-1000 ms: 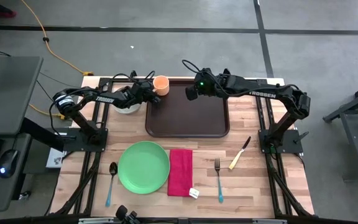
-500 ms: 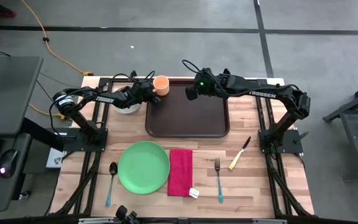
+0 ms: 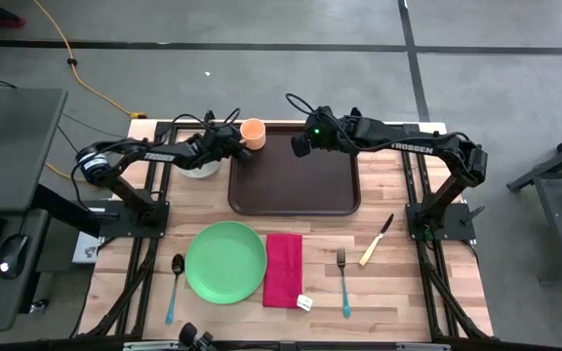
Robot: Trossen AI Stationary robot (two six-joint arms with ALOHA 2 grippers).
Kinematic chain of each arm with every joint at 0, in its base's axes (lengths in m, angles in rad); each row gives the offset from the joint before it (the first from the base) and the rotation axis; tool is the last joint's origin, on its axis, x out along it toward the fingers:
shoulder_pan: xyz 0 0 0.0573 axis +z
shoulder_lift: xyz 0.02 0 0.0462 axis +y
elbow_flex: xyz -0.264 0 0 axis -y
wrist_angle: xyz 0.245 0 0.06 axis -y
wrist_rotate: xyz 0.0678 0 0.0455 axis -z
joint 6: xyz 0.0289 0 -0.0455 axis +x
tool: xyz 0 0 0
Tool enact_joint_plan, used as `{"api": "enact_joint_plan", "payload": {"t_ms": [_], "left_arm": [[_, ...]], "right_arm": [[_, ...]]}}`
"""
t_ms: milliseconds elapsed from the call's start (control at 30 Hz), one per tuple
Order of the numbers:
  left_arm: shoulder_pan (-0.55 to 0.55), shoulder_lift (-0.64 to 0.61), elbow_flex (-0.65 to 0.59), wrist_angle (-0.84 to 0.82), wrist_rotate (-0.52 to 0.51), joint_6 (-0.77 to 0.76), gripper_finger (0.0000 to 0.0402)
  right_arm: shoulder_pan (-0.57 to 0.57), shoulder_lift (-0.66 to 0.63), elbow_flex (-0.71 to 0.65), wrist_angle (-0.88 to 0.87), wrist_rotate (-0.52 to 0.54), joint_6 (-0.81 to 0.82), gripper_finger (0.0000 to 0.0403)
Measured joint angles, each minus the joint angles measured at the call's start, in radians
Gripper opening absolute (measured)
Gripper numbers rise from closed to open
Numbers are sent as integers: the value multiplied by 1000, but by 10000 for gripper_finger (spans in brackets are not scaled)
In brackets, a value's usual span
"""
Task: Set up tray
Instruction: Put the yellow mug on the brown tray, then put the green plate on the brown tray to the bottom of the yellow cup
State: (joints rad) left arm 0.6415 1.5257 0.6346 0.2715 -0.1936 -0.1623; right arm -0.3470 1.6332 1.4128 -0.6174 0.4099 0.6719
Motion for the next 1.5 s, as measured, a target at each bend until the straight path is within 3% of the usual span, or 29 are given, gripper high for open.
{"api": "enact_joint_plan", "payload": {"t_ms": [567, 967, 1200, 1500], "left_arm": [[0, -178, 5, -53, -11, 10, 129], [0, -366, 203, -458, 1, 27, 129], [0, -426, 394, -811, 10, 14, 129], [-7, -489, 560, -1183, 127, -91, 129]], "right_arm": [[0, 0, 0, 0, 0, -1, 0], [0, 0, 0, 0, -5, -1, 0], [5, 0, 0, 0, -57, -23, 0], [65, 0, 0, 1, -125, -26, 0]]}}
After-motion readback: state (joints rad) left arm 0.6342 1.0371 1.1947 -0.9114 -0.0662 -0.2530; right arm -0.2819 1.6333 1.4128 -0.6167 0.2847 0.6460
